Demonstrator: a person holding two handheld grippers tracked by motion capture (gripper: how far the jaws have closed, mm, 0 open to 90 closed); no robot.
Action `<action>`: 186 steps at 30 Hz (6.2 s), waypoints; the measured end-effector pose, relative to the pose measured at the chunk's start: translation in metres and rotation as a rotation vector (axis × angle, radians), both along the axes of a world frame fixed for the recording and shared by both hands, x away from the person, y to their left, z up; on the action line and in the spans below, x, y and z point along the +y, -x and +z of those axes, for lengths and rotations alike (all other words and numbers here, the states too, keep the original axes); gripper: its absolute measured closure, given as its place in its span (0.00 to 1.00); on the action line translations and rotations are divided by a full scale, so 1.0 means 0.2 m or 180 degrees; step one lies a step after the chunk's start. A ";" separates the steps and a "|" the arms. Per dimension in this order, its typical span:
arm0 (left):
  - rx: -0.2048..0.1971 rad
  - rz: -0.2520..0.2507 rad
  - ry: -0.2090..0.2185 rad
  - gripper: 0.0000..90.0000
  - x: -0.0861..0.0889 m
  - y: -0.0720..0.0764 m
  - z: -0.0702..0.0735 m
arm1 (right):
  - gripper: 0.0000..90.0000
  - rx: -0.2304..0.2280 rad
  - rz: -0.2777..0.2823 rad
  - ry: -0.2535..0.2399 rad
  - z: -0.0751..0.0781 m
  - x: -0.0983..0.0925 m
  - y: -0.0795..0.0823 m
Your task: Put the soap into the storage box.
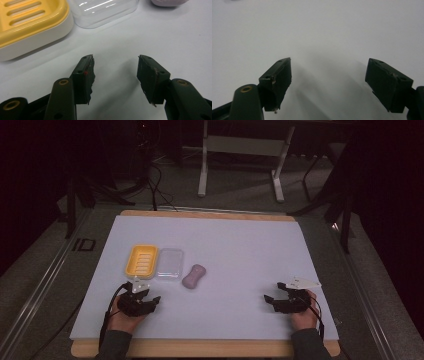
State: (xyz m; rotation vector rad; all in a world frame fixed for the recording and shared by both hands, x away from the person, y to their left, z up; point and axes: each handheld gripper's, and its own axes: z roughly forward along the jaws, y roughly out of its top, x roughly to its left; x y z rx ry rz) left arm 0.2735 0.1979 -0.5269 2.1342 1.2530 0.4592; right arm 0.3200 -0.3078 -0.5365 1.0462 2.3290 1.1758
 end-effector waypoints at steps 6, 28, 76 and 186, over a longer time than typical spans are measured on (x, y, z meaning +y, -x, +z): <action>-0.0007 -0.0084 0.0017 0.53 -0.01 -0.01 0.05 | 0.22 -0.0173 0.0012 0.0016 0.00 0.00 0.03; 0.0046 -0.0141 -0.0041 0.53 -0.05 -0.04 0.18 | 0.28 -0.0230 0.0027 -0.0032 0.00 0.00 0.04; 0.0138 -0.0488 -0.0078 0.41 -0.43 -0.32 0.35 | 0.27 -0.0227 0.0024 -0.0064 0.01 -0.01 0.04; 0.1379 -0.0440 -0.0959 0.56 -0.77 -0.70 0.14 | 0.27 -0.0213 0.0041 -0.0033 0.01 0.00 0.04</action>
